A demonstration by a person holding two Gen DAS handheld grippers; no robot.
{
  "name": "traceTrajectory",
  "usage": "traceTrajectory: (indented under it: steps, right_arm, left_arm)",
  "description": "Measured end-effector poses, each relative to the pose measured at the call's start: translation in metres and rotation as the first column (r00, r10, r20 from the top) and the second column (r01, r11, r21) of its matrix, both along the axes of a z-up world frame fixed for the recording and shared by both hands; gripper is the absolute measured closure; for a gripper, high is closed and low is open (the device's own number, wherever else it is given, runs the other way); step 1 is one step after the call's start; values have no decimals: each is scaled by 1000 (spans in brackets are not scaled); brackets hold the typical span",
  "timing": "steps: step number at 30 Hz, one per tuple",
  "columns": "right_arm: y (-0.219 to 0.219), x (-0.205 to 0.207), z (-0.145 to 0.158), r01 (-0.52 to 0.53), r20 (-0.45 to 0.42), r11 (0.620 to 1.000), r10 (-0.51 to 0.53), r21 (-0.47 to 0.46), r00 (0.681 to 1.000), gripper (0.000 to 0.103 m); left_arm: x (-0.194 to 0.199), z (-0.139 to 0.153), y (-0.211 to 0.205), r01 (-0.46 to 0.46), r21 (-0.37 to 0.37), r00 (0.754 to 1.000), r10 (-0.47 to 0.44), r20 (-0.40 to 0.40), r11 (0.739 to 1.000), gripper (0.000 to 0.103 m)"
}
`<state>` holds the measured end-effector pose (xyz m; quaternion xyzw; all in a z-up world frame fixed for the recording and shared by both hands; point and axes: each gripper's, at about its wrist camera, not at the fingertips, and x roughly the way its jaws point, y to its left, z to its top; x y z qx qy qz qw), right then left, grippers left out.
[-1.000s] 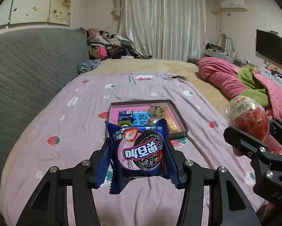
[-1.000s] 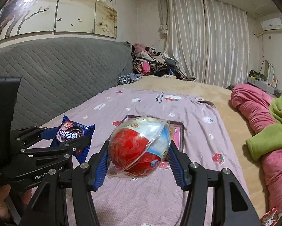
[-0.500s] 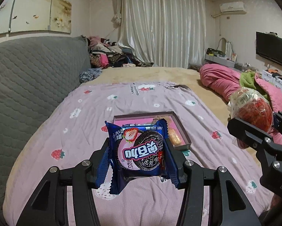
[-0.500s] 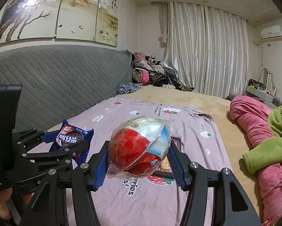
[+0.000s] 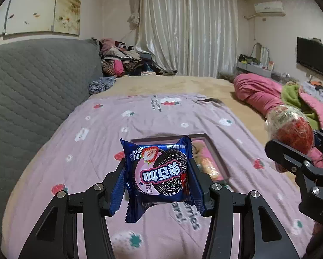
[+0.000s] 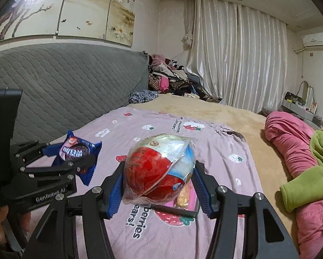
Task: Organize objects
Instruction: 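Lift cookie packet with left tool while right tool carries red egg toward tray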
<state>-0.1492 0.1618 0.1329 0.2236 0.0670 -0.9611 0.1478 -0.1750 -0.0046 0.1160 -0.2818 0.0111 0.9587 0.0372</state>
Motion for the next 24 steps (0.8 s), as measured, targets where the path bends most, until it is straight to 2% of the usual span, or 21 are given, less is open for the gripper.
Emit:
traceTrajectory:
  steps: [8, 17, 24]
  right_arm:
    - [0, -49, -15, 9, 20, 1000, -9, 11, 1000, 45]
    - [5, -98, -22, 36, 7, 999, -36, 20, 999, 45]
    - [8, -124, -51, 40, 23, 999, -40, 22, 999, 45]
  left_arm:
    - [-56, -20, -6, -5, 16, 1000, 4, 27, 1000, 49]
    - [-109, -37, 8, 17, 27, 999, -17, 28, 999, 49]
    - [-141, -68, 15, 25, 39, 999, -27, 38, 999, 49]
